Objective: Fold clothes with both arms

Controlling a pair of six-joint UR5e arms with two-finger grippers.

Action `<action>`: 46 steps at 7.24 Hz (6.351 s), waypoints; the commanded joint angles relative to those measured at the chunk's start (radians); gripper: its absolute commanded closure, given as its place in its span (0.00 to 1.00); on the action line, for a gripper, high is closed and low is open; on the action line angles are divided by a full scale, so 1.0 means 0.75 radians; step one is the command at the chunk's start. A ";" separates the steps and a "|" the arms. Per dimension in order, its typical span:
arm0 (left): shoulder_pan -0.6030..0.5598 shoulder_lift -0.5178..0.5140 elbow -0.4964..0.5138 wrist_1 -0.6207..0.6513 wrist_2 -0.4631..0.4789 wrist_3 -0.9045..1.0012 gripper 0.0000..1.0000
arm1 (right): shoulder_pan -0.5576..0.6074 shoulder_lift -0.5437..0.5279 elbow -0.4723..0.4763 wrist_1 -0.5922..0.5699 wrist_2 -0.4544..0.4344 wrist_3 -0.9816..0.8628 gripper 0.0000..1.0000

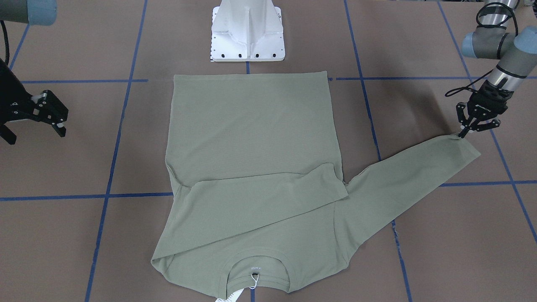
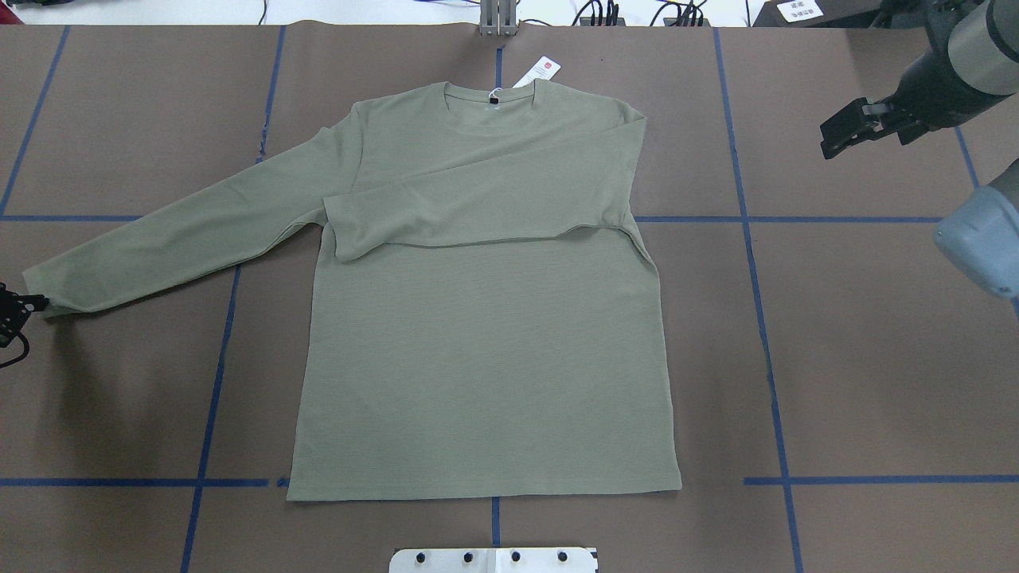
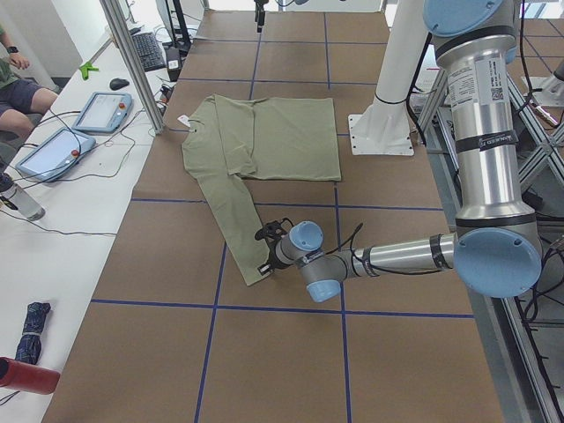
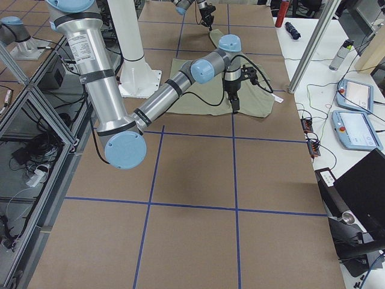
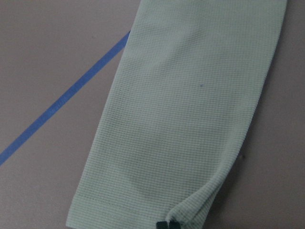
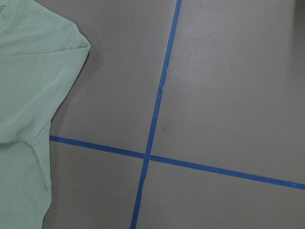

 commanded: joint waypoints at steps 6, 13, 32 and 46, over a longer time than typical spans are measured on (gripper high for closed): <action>-0.076 -0.620 -0.301 0.583 -0.057 -0.560 1.00 | 0.020 -0.045 -0.006 0.000 0.008 -0.079 0.00; 0.453 -1.736 0.257 1.125 0.531 -1.307 1.00 | 0.337 -0.100 -0.168 -0.018 0.217 -0.618 0.00; -0.209 -0.415 -0.630 1.037 -0.311 -0.330 0.03 | -0.679 0.761 -0.795 0.024 -0.746 0.753 0.26; -0.199 -0.403 -0.592 0.917 -0.313 -0.446 0.02 | -0.841 0.804 -1.008 0.143 -1.017 0.714 0.83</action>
